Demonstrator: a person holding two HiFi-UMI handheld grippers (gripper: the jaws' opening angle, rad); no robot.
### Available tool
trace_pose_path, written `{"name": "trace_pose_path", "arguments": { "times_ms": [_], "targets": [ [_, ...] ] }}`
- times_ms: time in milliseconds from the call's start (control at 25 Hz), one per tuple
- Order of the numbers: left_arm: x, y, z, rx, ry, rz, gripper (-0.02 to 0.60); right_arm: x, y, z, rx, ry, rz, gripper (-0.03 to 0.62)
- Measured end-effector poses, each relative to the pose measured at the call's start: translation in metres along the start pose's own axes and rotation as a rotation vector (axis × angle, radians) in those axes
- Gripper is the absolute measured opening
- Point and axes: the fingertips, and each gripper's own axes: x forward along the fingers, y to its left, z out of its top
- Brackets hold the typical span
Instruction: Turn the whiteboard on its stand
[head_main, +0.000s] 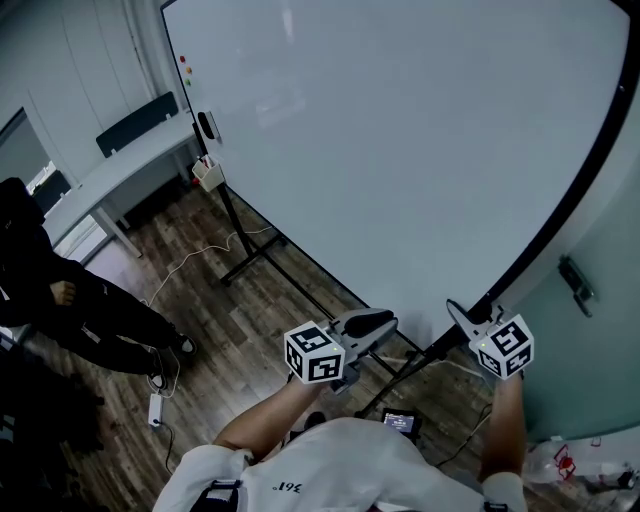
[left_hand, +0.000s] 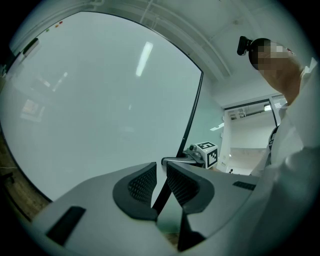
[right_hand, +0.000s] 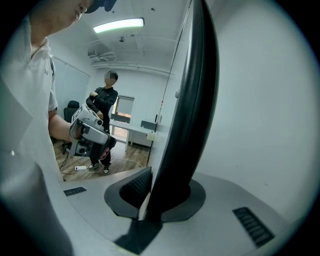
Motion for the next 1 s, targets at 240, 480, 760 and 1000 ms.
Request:
{"name": "trace_pose_path", "arguments": {
  "times_ms": [240,480,760,1000],
  "targets": [
    [-0.002,0.003,0.001,-0.002,-0.003,0.008,0.052,0.002,-0.008,0.002,-0.015,0.008,-0.005,0.084],
    [-0.008,0.004,0.001,-0.014,-0.009,0.014,0.052,-0.004,-0.006,0.003,-0.007,0.003,-0.011,0.084],
    [-0.012,0.009,-0.001,-0.013,-0.012,0.003,0.052,-0.003,-0.001,0.000,-0.021,-0.010,-0.028,0.092],
    [-0.019,-0.001,-0.003,-0.014,-0.015,-0.034,0.052,-0.010,0.000,0.001,0.001,-0.038,-0.070,0.107]
  ]
}}
